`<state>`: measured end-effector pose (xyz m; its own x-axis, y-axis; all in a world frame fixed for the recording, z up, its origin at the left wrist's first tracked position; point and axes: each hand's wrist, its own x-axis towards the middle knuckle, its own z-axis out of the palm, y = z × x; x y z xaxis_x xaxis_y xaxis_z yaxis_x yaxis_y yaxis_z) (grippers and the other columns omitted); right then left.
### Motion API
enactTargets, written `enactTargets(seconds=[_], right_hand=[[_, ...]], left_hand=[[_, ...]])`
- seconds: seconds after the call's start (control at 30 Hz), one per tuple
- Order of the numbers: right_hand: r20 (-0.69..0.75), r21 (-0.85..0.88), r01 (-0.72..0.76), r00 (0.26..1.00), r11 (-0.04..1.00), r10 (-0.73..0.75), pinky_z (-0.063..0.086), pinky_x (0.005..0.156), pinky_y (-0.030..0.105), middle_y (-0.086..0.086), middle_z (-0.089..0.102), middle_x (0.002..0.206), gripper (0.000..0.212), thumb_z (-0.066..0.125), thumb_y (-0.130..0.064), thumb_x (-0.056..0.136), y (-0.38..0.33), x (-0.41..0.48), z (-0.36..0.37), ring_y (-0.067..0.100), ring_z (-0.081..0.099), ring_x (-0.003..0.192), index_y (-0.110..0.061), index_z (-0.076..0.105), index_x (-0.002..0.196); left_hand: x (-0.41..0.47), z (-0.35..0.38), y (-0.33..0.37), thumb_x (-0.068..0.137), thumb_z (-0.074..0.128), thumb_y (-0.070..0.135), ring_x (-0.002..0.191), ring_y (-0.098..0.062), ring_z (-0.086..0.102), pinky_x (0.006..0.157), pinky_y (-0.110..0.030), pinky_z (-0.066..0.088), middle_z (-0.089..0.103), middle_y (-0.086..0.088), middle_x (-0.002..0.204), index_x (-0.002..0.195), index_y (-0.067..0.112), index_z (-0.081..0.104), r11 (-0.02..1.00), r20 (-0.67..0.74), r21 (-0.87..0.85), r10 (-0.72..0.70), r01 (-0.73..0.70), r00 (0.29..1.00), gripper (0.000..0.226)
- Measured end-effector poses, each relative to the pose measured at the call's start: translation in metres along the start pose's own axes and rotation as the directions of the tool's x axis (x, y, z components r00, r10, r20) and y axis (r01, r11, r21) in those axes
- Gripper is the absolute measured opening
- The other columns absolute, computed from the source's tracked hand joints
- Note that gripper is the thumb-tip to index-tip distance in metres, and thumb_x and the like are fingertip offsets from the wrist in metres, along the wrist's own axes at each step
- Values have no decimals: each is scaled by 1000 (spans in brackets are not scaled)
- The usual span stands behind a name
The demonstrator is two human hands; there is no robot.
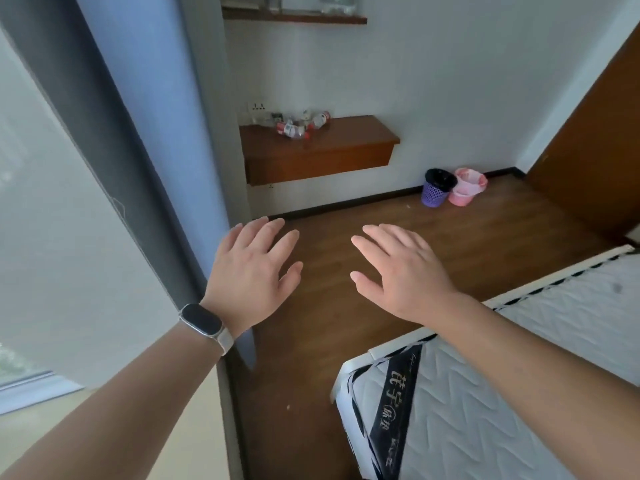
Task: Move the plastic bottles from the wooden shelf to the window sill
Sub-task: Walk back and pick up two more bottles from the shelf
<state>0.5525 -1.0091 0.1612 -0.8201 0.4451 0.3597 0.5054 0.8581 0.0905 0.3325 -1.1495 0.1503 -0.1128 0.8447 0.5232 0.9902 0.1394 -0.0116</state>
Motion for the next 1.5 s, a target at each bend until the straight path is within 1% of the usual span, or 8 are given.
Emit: enactTargets(seconds=[0.13, 0.27, 0.57, 0.83, 0.97, 1.1, 1.37, 1.5], right_hand=[[22, -18, -51, 998, 999, 51, 40, 103, 46, 8, 56, 137, 54, 46, -49, 93, 17, 25, 5, 30, 49, 127, -16, 58, 134], [47, -4, -74, 996, 997, 74, 39, 105, 47, 7, 55, 139, 55, 43, -50, 94, 39, 51, 22, 29, 47, 129, -18, 56, 136], [59, 52, -109, 993, 993, 106, 40, 106, 47, 7, 53, 141, 55, 41, -52, 95, 112, 130, 74, 29, 46, 130, -19, 53, 137], [44, 69, -163, 986, 984, 160, 39, 104, 43, 5, 54, 138, 55, 40, -53, 95, 167, 188, 89, 26, 48, 126, -19, 55, 136], [24, 54, -175, 984, 983, 174, 41, 102, 42, 5, 56, 136, 55, 42, -52, 94, 183, 210, 89, 25, 51, 124, -18, 57, 134], [19, 28, -182, 983, 983, 181, 42, 101, 42, 6, 58, 135, 53, 43, -51, 94, 195, 242, 94, 25, 51, 124, -18, 58, 133], [69, -25, -253, 965, 967, 254, 40, 105, 39, 2, 57, 138, 55, 38, -56, 94, 190, 336, 126, 22, 51, 127, -23, 56, 134], [83, -12, -306, 948, 952, 306, 28, 109, 40, 0, 50, 146, 62, 27, -62, 95, 189, 396, 141, 22, 45, 135, -27, 48, 141]], left_hand=[[29, 17, -14, 92, 57, 38, 121, -40, 59, 98, -56, 46, 65, -15, 127, 120, 11, 66, 1000, -30, -11, 26, -26, 999, 40], [63, 42, -25, 95, 48, 39, 125, -38, 57, 102, -55, 42, 64, -14, 132, 122, 13, 66, 999, 0, -12, 41, -41, 999, 42], [156, 95, -50, 97, 44, 44, 127, -36, 55, 107, -54, 37, 62, -12, 135, 128, 16, 64, 995, 104, 77, 53, -61, 993, 47], [242, 118, -56, 97, 41, 45, 126, -37, 57, 106, -56, 41, 64, -13, 133, 128, 16, 65, 988, 94, 104, 106, -116, 990, 49], [273, 129, -66, 96, 45, 42, 127, -37, 57, 105, -56, 45, 64, -14, 134, 130, 16, 63, 984, 41, 79, 158, -161, 987, 47], [303, 147, -89, 94, 53, 40, 128, -36, 56, 105, -57, 45, 63, -13, 135, 132, 16, 62, 985, 36, 57, 158, -160, 987, 46], [371, 192, -167, 93, 52, 44, 129, -35, 55, 107, -56, 39, 62, -13, 136, 131, 16, 64, 989, 59, 32, 144, -146, 988, 48], [413, 219, -216, 91, 50, 48, 128, -33, 56, 105, -51, 39, 62, -12, 136, 131, 18, 63, 986, 72, 28, 161, -163, 984, 51]])
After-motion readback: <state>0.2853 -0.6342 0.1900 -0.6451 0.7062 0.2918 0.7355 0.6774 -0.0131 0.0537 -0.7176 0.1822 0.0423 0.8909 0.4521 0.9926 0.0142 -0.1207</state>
